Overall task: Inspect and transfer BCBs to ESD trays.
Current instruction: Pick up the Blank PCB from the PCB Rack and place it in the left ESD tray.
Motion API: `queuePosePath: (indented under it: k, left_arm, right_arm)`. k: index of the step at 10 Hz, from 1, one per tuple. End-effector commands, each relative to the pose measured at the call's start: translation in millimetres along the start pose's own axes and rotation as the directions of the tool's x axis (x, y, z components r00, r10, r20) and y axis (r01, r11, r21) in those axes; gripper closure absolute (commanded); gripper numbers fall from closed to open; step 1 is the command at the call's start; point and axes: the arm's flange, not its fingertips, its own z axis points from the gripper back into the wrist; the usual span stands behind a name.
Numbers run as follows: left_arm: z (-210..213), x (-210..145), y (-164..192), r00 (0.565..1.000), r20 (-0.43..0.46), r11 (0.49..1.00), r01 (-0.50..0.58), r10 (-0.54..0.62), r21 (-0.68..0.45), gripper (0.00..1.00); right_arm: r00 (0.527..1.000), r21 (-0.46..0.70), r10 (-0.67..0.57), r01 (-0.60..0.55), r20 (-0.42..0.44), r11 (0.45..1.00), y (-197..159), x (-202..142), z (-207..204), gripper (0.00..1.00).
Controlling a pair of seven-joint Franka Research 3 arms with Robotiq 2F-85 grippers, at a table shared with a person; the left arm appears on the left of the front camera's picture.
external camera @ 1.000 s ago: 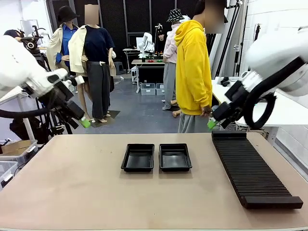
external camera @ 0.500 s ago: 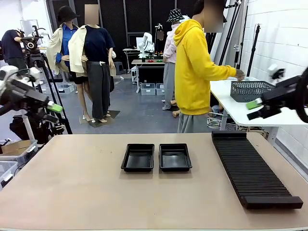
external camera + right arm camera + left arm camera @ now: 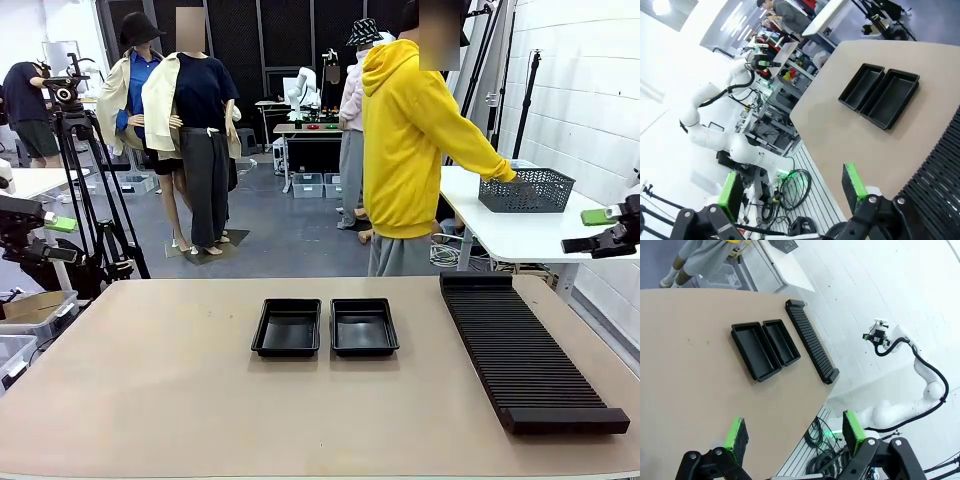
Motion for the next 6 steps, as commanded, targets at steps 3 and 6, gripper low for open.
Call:
queuePosePath:
  k: [3, 6]
  left_arm:
    - [-4.5, 5.5, -2.4, 0.993, 0.018, 0.991, 0.118, -0.118, -0.062, 0.0]
    - [-5.0, 2.2, -0.5, 1.0, -0.004, 1.0, 0.018, -0.018, -0.014, 0.0]
  right_arm:
    - [1.0, 0.019, 0.0, 0.0, 0.009, 1.0, -4.2, -2.9, 1.4, 0.0]
    - [1.0, 0.019, 0.0, 0.0, 0.009, 1.0, -4.2, -2.9, 1.4, 0.0]
